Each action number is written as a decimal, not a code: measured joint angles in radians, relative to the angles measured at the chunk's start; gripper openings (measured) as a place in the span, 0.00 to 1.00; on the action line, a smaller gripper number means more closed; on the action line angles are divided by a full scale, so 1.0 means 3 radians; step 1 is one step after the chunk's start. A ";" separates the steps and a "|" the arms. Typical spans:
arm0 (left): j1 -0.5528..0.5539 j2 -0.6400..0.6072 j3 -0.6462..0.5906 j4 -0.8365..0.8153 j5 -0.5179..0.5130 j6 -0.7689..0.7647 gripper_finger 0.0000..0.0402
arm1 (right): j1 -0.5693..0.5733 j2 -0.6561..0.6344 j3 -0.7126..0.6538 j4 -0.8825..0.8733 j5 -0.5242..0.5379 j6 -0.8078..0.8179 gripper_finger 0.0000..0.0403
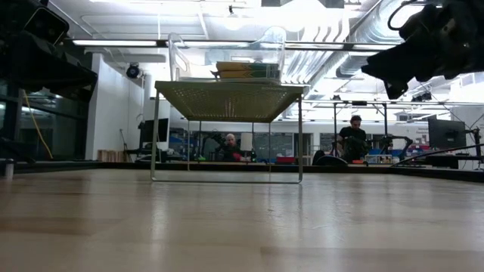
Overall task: Pick & Place Office Desk Supplies
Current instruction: Return to Home Position
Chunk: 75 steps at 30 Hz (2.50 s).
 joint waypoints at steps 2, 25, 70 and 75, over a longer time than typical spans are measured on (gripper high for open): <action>-0.0001 0.0001 0.0000 -0.0001 0.0001 0.0000 0.17 | 0.0000 -0.0053 -0.0107 0.0182 -0.0060 -0.0001 0.24; -0.0001 0.0001 0.0000 -0.0001 0.0000 0.0000 0.17 | -0.0003 -0.0460 -0.0305 -0.0228 -0.0041 0.0033 0.24; 0.0000 0.0001 0.0000 -0.0001 0.0000 0.0000 0.17 | -0.0003 -0.0590 -0.0309 -0.0675 0.0400 0.0003 0.23; -0.0001 0.0001 0.0000 -0.0001 0.0000 0.0000 0.17 | -0.0003 -0.0590 -0.0309 -0.0673 0.0399 0.0002 0.23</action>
